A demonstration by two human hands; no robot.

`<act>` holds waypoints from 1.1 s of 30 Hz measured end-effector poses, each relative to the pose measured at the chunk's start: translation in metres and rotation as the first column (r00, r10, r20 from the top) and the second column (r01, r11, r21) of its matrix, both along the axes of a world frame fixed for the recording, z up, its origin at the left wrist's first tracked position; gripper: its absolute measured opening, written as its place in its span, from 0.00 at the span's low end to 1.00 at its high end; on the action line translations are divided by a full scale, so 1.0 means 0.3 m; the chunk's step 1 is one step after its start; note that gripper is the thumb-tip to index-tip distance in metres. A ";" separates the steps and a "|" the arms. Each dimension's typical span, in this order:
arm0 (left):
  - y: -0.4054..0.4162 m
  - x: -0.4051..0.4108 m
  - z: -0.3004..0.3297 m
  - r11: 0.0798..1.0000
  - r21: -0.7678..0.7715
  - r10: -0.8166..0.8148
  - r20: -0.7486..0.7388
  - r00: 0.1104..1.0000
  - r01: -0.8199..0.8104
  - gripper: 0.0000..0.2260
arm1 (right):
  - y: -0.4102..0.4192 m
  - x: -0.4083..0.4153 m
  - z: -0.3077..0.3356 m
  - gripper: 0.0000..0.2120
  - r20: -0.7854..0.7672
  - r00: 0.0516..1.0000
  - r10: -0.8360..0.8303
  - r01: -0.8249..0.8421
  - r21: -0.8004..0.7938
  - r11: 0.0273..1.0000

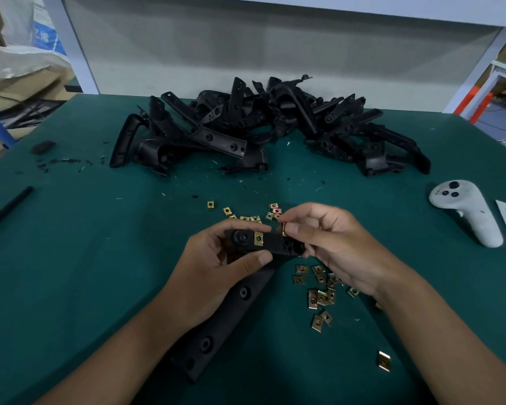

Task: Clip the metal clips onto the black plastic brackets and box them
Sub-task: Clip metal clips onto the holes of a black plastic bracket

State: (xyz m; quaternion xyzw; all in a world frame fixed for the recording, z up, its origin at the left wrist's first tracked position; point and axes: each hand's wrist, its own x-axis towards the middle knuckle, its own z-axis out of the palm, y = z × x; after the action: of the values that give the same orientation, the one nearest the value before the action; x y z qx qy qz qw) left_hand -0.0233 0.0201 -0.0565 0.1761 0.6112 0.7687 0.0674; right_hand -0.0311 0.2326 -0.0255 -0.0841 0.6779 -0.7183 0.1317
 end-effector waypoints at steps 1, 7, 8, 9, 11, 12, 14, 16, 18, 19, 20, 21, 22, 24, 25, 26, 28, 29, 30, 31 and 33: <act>0.001 0.001 0.000 1.000 0.012 0.000 0.008 1.000 0.000 0.12 | 0.000 0.000 -0.001 0.06 -0.008 1.000 0.005 -0.005 0.000 1.000; -0.003 -0.001 0.003 1.000 0.005 0.026 -0.038 0.999 -0.026 0.12 | 0.001 -0.004 -0.008 0.06 -0.027 1.000 0.002 -0.002 0.031 1.000; -0.006 -0.001 0.005 1.000 0.002 0.025 -0.045 0.999 -0.025 0.12 | 0.002 -0.004 -0.007 0.06 -0.033 0.999 0.005 -0.003 0.035 0.999; -0.007 0.000 0.007 1.000 -0.002 0.024 -0.047 0.999 -0.024 0.12 | 0.003 -0.004 -0.008 0.06 -0.039 0.999 0.010 -0.008 0.039 0.999; -0.008 0.001 0.006 0.999 -0.014 0.033 -0.047 0.998 -0.033 0.12 | 0.004 -0.002 -0.005 0.05 -0.049 0.999 0.010 -0.007 0.073 0.997; -0.009 0.002 0.005 0.999 -0.020 0.042 -0.051 0.998 -0.043 0.12 | 0.004 -0.001 -0.004 0.07 -0.057 0.998 0.005 0.001 0.109 0.994; -0.007 0.003 0.005 0.998 -0.019 0.063 -0.055 0.997 -0.064 0.11 | 0.006 0.000 -0.005 0.10 -0.086 0.996 -0.003 0.019 0.191 0.981; -0.006 0.003 0.009 0.996 0.007 0.084 -0.052 0.995 -0.084 0.11 | 0.007 0.001 -0.006 0.08 -0.120 0.993 0.000 0.025 0.200 0.979; -0.009 0.003 0.015 0.993 0.029 0.113 -0.040 0.993 -0.112 0.11 | 0.007 0.005 -0.004 0.10 -0.146 0.989 0.021 0.002 0.156 0.988; -0.010 0.003 0.018 0.992 0.038 0.121 -0.036 0.992 -0.119 0.11 | 0.007 0.006 -0.003 0.13 -0.155 0.987 0.030 -0.008 0.138 0.990; -0.011 0.004 0.021 0.992 0.046 0.122 -0.035 0.992 -0.120 0.11 | 0.007 0.008 -0.002 0.15 -0.166 0.986 0.031 -0.010 0.126 0.992; -0.010 0.006 0.024 0.992 0.054 0.120 -0.037 0.992 -0.118 0.11 | 0.006 0.009 -0.002 0.17 -0.181 0.983 0.028 -0.007 0.117 0.993; -0.009 0.008 0.027 0.991 0.063 0.122 -0.041 0.992 -0.120 0.11 | 0.001 0.011 -0.002 0.18 -0.197 0.980 0.020 0.001 0.107 0.994; -0.006 0.010 0.031 0.989 0.077 0.130 -0.042 0.991 -0.127 0.12 | -0.009 0.016 -0.004 0.19 -0.225 0.974 -0.010 0.028 0.077 0.997; -0.005 0.011 0.033 0.988 0.082 0.131 -0.036 0.991 -0.128 0.12 | -0.014 0.018 -0.007 0.19 -0.235 0.972 -0.027 0.043 0.064 0.997; -0.005 0.011 0.035 0.988 0.089 0.131 -0.026 0.991 -0.128 0.12 | -0.021 0.020 -0.009 0.19 -0.242 0.969 -0.040 0.055 0.053 0.997; -0.007 0.010 0.039 0.986 0.098 0.134 -0.005 0.991 -0.133 0.12 | -0.034 0.025 -0.012 0.19 -0.266 0.962 -0.064 0.078 0.040 0.996; -0.008 0.010 0.041 0.986 0.098 0.132 0.002 0.991 -0.132 0.13 | -0.041 0.026 -0.015 0.18 -0.282 0.956 -0.079 0.093 0.035 0.995; -0.011 0.010 0.043 0.987 0.098 0.125 0.005 0.992 -0.125 0.13 | -0.047 0.029 -0.016 0.18 -0.294 0.951 -0.093 0.107 0.029 0.994; -0.012 0.009 0.045 0.988 0.101 0.113 0.005 0.994 -0.113 0.12 | -0.051 0.033 -0.016 0.18 -0.304 0.947 -0.104 0.116 0.021 0.993; -0.014 0.009 0.045 0.990 0.110 0.091 0.010 0.996 -0.092 0.12 | -0.058 0.045 -0.015 0.16 -0.335 0.935 -0.112 0.123 0.014 0.992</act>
State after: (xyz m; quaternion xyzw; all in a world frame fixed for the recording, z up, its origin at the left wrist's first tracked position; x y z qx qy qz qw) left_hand -0.0204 0.0159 -0.0429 0.1493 0.5753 0.8039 0.0237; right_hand -0.0177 0.2152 -0.0299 -0.1616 0.7065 -0.6885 -0.0268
